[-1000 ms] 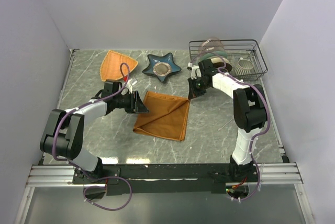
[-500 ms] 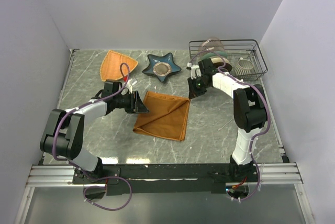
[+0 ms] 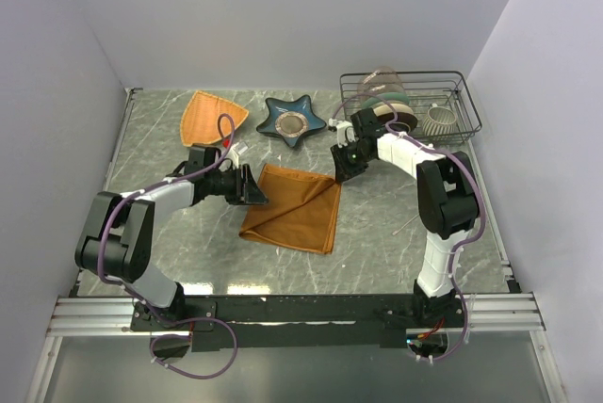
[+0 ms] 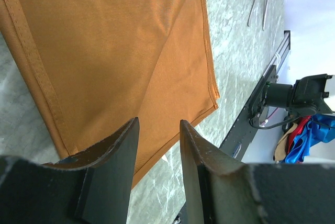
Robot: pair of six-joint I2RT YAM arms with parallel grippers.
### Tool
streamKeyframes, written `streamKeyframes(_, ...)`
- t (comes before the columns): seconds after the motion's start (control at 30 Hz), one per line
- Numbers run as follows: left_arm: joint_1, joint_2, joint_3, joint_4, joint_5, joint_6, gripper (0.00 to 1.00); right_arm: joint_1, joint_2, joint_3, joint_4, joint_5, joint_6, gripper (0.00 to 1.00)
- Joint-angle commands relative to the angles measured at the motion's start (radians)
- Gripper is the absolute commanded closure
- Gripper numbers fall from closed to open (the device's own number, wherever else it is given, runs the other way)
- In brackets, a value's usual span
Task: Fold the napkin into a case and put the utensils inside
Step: Smooth out the upper triangle-folded napkin at the center of the board.
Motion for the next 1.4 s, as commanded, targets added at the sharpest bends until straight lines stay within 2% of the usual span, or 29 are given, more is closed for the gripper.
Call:
streamKeyframes(0.0,-0.001,0.003,0.041,0.02,0.007,-0.01,0.57,0.003,-0.024,0.027,-0.019,0.011,-0.033,0.7)
streamKeyframes(0.17,-0.001,0.013,0.047,0.023,0.008,-0.016,0.57,0.002,-0.077,-0.013,-0.02,-0.013,-0.06,0.63)
streamKeyframes(0.3,-0.003,0.019,0.047,0.027,0.01,-0.019,0.57,0.005,-0.081,-0.022,-0.019,-0.017,-0.08,0.61)
streamKeyframes(0.83,-0.003,0.037,0.059,0.018,0.008,-0.018,0.57,0.04,0.008,0.065,-0.028,0.016,-0.117,0.63)
streamKeyframes(1.13,-0.003,0.036,0.059,0.02,0.007,-0.021,0.57,0.042,0.037,0.074,-0.031,0.052,-0.135,0.78)
streamKeyframes(1.23,-0.003,0.034,0.059,0.013,0.005,-0.018,0.57,0.04,0.044,0.085,-0.032,0.069,-0.134,0.89)
streamKeyframes(1.3,-0.003,0.036,0.061,0.01,0.005,-0.015,0.57,0.042,0.041,0.087,-0.023,0.079,-0.129,1.0)
streamKeyframes(1.37,-0.003,0.037,0.061,0.01,0.005,-0.015,0.57,0.04,0.04,0.093,-0.025,0.083,-0.128,1.0)
